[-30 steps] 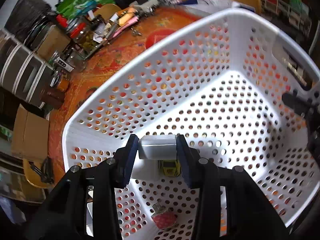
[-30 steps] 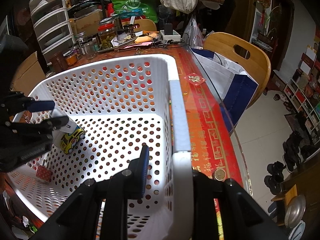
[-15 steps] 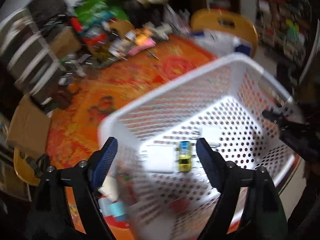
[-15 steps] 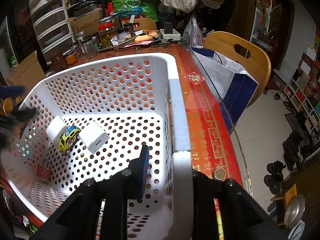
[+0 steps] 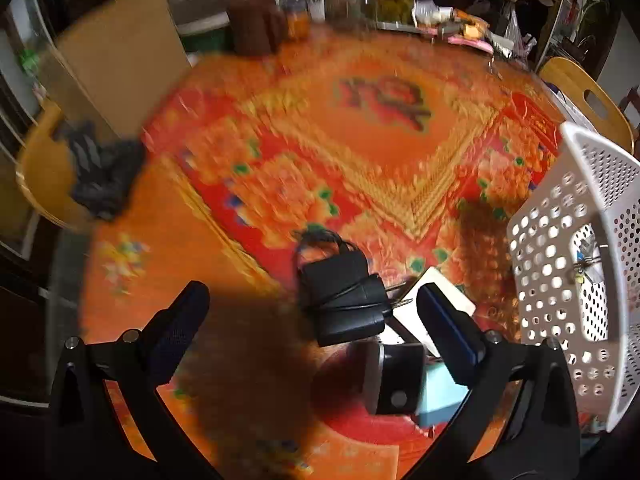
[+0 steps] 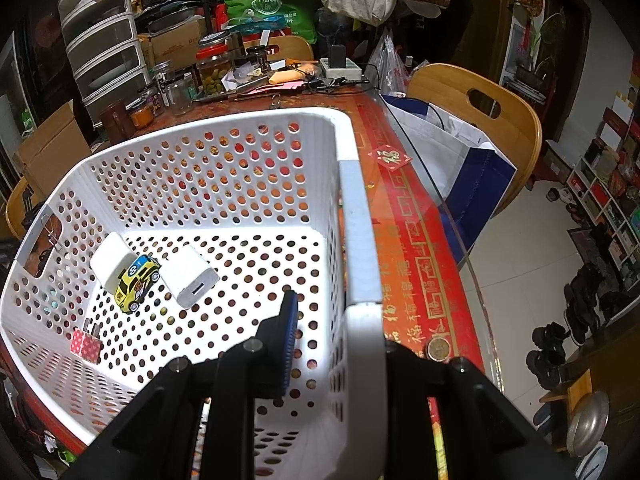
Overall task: Organize rigid objects
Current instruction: 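Lower the left tool onto the black power adapter and grasp it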
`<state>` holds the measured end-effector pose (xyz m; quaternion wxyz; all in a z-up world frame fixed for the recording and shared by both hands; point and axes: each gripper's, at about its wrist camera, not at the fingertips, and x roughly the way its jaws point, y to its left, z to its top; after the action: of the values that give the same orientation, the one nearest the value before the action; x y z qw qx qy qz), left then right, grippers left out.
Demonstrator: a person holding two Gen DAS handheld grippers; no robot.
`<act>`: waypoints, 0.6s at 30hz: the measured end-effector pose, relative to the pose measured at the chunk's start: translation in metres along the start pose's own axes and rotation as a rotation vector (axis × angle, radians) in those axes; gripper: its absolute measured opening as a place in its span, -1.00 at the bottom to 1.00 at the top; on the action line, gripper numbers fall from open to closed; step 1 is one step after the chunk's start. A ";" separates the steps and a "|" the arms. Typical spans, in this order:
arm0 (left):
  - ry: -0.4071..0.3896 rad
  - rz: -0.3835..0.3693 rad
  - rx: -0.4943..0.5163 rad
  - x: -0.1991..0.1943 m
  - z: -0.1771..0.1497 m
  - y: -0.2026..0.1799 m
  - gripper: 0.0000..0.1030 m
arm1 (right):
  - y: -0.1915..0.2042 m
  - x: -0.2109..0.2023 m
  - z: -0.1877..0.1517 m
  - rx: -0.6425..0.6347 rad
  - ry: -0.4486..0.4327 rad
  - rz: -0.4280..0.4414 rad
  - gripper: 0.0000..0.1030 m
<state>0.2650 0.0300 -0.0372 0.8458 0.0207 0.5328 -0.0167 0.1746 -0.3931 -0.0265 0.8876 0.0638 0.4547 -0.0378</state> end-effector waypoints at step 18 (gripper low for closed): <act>0.085 0.019 -0.184 0.068 0.007 0.011 0.71 | 0.003 0.002 0.002 -0.006 0.004 -0.009 -0.59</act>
<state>0.3010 0.0400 -0.0956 0.8210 -0.0513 0.5672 0.0410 0.1775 -0.3909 -0.0264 0.8866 0.0592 0.4570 -0.0404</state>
